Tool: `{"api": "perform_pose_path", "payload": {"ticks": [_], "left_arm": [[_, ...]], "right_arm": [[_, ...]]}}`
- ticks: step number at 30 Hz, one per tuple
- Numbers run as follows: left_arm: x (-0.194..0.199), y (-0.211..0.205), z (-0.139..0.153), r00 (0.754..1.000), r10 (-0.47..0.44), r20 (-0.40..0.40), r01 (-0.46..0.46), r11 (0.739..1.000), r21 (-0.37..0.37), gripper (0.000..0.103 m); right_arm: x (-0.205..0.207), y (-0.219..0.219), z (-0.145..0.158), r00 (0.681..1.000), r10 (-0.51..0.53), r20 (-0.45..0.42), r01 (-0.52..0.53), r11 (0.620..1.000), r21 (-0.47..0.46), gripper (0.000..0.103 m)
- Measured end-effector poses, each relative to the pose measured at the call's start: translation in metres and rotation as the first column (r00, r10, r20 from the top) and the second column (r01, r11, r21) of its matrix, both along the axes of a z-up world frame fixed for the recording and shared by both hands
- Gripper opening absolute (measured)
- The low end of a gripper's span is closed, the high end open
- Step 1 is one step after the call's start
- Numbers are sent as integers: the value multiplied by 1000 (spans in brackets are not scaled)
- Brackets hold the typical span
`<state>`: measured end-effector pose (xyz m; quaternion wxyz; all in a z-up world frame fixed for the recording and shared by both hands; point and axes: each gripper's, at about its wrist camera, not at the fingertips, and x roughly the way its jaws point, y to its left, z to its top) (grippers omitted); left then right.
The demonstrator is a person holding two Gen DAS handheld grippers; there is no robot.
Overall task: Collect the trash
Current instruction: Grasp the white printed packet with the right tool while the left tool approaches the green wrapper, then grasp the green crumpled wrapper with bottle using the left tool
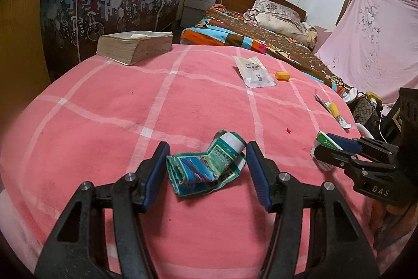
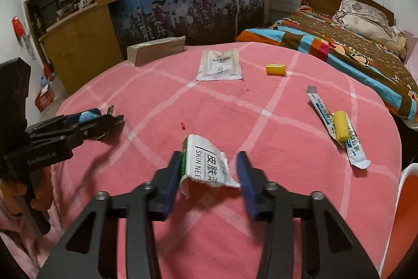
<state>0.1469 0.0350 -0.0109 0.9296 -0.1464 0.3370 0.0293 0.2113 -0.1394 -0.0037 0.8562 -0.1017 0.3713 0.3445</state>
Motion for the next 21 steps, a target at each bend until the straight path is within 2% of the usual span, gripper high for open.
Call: {"api": "perform_pose_path", "payload": {"ticks": [5,6,11,16,21], "left_arm": [[-2,-4,3,1000,-6,19,6,1000,1,37],[-1,-5,3,1000,-9,19,8,1000,6,35],[-1,-10,3,1000,-23,8,22,998,50,33],[2,-9,-4,998,-46,-46,48,998,46,45],[1,-15,-4,995,-72,-66,78,994,82,46]], "right_arm": [[-6,2,0,1000,14,20,-14,1000,-4,20],[-7,2,1,999,16,27,-16,1000,-1,13],[-9,0,2,999,10,35,-11,1000,12,10],[-9,-5,6,998,-18,55,17,999,31,9],[-7,-13,8,998,-42,51,39,997,65,9]]}}
